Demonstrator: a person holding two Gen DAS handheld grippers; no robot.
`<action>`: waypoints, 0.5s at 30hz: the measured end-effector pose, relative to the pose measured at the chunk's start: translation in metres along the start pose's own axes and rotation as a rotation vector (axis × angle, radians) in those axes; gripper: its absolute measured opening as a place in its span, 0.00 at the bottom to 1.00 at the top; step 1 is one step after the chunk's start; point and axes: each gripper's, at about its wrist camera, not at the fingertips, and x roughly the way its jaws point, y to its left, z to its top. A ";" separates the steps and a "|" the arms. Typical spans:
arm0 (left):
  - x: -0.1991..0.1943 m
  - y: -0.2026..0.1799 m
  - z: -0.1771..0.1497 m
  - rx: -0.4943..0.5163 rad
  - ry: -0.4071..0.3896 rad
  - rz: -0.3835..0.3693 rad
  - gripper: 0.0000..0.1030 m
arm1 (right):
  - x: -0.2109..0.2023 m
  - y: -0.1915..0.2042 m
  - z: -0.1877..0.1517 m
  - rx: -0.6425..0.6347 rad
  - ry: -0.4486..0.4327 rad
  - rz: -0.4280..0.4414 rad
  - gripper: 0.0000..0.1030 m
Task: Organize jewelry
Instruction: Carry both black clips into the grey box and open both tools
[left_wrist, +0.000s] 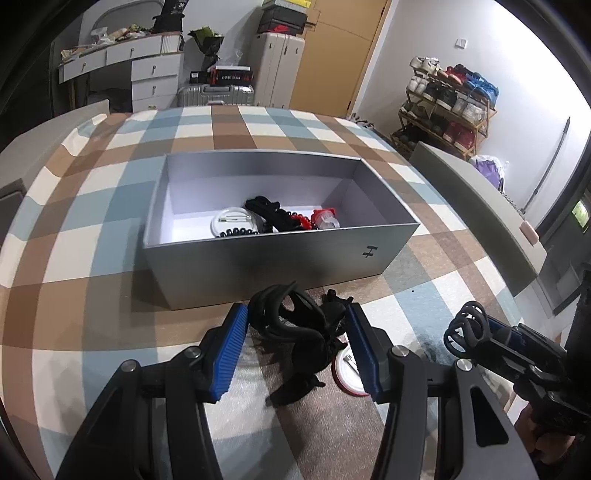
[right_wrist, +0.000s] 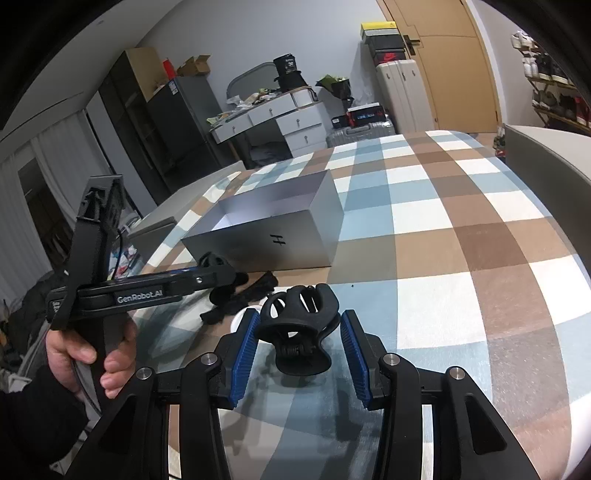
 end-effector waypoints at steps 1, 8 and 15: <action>-0.003 -0.001 0.000 0.003 -0.005 0.000 0.48 | 0.000 0.000 0.001 0.002 -0.002 0.000 0.43; -0.025 0.000 -0.004 -0.005 -0.052 -0.011 0.47 | -0.006 0.006 0.008 0.007 -0.017 0.011 0.43; -0.043 0.000 -0.005 0.003 -0.084 -0.022 0.48 | -0.012 0.024 0.021 -0.028 -0.044 0.032 0.43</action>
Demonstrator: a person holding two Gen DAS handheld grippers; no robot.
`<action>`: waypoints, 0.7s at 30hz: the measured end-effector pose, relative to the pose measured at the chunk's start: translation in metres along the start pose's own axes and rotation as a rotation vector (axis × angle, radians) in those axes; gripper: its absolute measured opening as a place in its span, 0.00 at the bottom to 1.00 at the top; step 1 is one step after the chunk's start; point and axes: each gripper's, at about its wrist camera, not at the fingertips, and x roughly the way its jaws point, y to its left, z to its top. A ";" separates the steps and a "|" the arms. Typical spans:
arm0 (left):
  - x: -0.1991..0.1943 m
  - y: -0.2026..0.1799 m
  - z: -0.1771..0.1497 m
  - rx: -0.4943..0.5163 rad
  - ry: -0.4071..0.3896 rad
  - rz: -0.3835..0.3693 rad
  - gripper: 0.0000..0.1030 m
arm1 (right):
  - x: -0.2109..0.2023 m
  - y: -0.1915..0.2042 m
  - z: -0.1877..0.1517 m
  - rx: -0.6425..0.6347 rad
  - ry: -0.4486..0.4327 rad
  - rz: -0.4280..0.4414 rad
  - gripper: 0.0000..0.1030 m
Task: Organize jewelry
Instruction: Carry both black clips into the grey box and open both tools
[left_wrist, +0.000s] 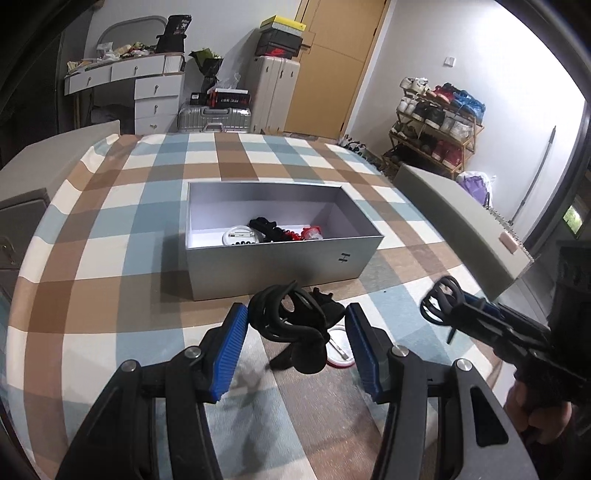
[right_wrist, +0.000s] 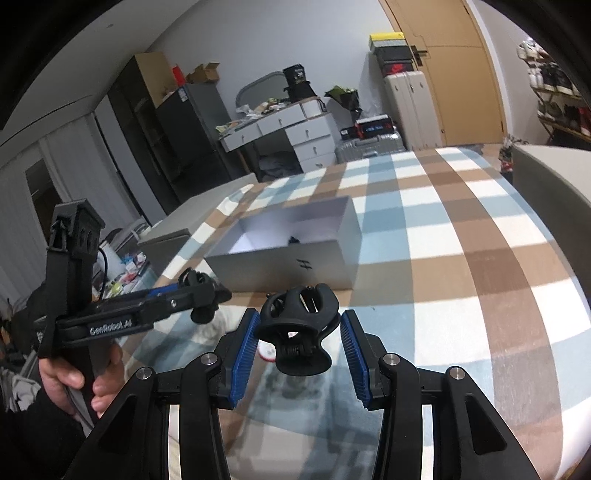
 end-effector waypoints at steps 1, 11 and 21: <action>-0.002 -0.001 0.000 0.003 -0.005 0.002 0.48 | 0.000 0.002 0.002 -0.003 -0.002 0.005 0.43; -0.028 0.000 0.015 0.034 -0.066 -0.026 0.47 | 0.008 0.027 0.032 -0.061 -0.029 0.060 0.43; -0.013 0.009 0.049 0.050 -0.106 -0.052 0.48 | 0.035 0.026 0.069 -0.058 -0.043 0.118 0.43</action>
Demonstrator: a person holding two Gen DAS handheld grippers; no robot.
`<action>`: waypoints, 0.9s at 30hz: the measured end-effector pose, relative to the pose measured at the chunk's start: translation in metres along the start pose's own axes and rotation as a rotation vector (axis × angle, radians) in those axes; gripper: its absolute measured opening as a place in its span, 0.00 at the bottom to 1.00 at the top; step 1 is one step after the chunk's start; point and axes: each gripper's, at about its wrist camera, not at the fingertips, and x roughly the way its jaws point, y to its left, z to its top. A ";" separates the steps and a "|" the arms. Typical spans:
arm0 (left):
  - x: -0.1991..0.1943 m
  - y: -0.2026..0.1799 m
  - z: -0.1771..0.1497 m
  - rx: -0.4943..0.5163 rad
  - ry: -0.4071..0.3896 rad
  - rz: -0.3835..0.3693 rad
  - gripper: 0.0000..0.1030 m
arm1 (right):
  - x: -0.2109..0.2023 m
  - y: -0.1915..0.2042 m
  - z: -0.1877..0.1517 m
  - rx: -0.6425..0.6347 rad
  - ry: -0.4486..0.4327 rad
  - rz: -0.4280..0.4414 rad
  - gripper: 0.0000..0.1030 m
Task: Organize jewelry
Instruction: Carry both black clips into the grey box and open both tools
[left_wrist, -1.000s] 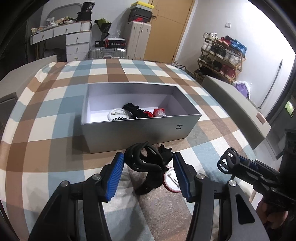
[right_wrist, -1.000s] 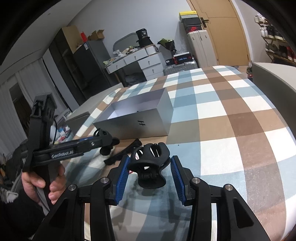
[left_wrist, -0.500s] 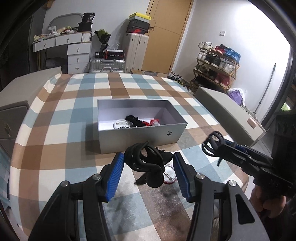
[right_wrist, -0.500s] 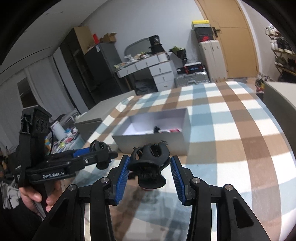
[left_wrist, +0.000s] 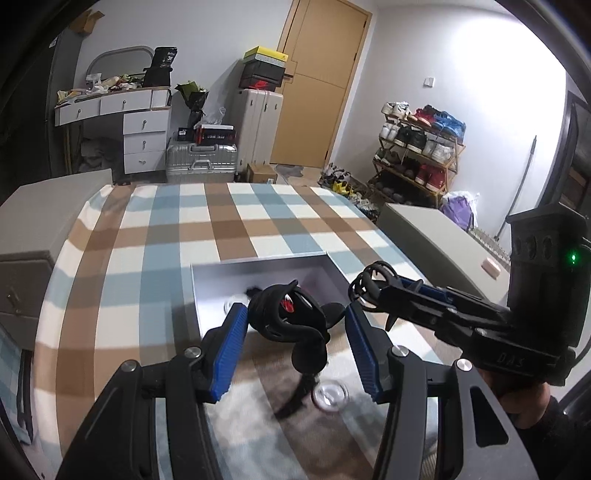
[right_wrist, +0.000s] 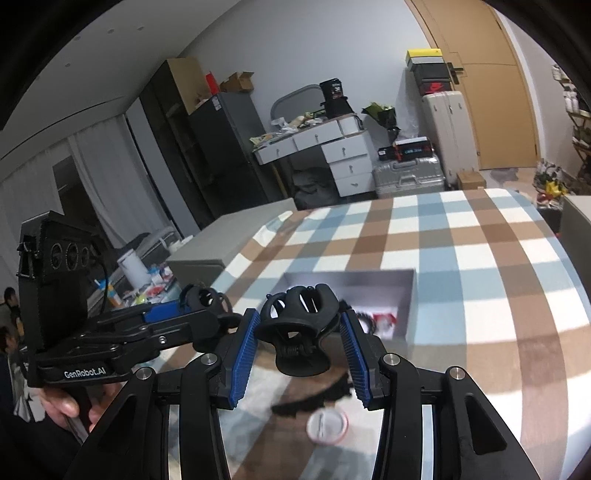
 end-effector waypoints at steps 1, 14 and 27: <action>0.004 0.002 0.003 -0.001 0.000 -0.002 0.48 | 0.003 -0.002 0.004 0.000 -0.004 0.000 0.43; 0.046 0.018 0.024 -0.030 0.028 -0.020 0.48 | 0.048 -0.030 0.034 0.029 0.028 0.014 0.43; 0.076 0.027 0.022 -0.064 0.091 -0.013 0.48 | 0.080 -0.053 0.028 0.035 0.080 -0.012 0.43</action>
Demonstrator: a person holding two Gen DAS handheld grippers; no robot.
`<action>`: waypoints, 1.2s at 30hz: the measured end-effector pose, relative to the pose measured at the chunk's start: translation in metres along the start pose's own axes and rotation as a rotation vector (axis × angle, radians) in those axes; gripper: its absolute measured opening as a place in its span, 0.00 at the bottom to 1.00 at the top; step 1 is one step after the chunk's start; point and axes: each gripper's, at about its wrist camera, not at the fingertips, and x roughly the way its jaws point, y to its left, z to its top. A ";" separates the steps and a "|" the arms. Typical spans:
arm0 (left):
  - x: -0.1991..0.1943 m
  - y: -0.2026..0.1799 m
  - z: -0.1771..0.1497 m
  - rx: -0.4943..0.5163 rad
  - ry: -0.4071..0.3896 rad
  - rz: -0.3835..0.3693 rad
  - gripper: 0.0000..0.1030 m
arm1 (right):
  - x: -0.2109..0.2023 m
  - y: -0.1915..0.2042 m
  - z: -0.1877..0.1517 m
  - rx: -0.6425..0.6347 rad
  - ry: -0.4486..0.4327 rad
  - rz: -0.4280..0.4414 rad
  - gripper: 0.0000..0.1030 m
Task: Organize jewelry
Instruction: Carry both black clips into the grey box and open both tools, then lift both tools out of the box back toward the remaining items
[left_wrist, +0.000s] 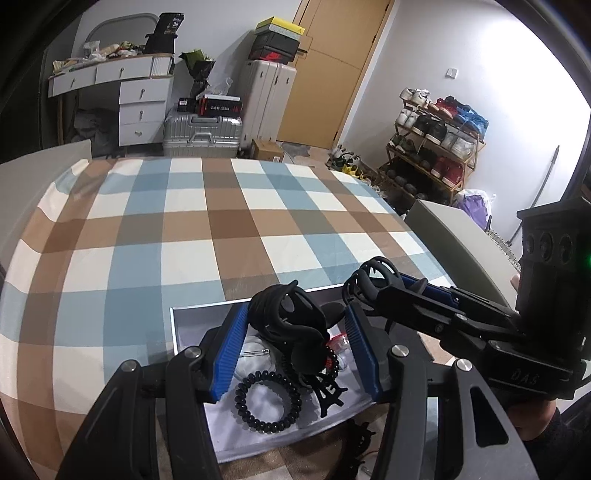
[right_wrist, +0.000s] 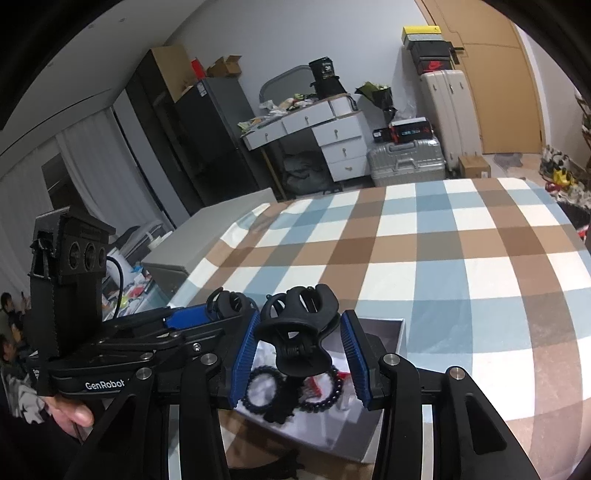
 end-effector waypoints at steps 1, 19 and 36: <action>0.001 0.001 0.000 -0.003 -0.001 -0.002 0.48 | 0.003 -0.001 0.000 0.004 0.007 0.003 0.43; 0.001 0.004 0.000 -0.026 0.036 -0.035 0.71 | -0.003 -0.009 0.000 0.057 -0.012 0.011 0.62; -0.043 -0.022 -0.013 0.077 -0.098 0.075 0.71 | -0.074 0.021 -0.014 -0.022 -0.201 -0.098 0.99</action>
